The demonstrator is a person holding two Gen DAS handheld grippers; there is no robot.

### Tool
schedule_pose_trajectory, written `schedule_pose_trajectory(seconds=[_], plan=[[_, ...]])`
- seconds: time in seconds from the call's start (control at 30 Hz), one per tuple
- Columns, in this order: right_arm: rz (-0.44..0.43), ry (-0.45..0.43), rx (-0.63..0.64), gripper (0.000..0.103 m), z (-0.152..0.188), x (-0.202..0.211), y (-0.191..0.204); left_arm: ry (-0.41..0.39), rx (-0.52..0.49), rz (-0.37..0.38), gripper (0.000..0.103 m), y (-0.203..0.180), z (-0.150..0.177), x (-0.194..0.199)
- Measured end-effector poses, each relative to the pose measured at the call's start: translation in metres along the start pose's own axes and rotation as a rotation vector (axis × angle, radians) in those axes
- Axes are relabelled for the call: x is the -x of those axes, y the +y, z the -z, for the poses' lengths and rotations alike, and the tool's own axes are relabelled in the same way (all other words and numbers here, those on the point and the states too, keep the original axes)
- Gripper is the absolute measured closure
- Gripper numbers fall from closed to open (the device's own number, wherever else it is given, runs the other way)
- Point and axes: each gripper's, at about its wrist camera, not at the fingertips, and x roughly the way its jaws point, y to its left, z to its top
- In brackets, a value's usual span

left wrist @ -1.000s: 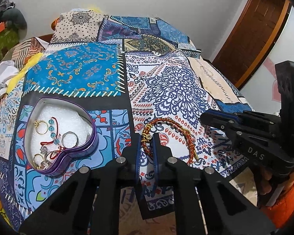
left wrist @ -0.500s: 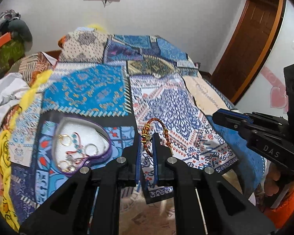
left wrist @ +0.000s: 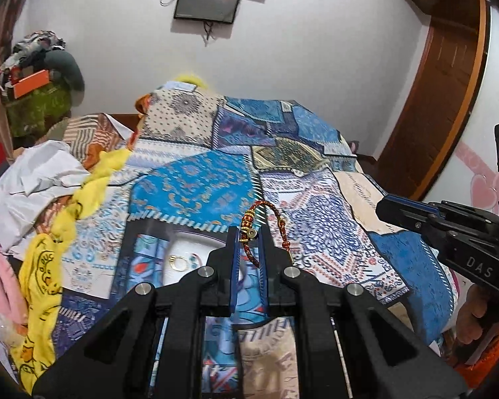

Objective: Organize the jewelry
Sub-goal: 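Carry the beaded bracelet with the left gripper over the heart tin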

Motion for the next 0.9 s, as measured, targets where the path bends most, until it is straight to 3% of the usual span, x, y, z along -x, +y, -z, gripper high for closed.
schedule_pose_trajectory(seconds=[0.37,0.9], plan=[[-0.094,0.008,0.049,0.094,-0.013,-0.031,0.038,0.009,0.054,-0.059,0.094,0.035,0.006,-0.004],[-0.154,0.202,0.022,0.094,0.003,-0.112,0.055,0.137,0.09,-0.054,0.094,0.064,0.033,-0.059]])
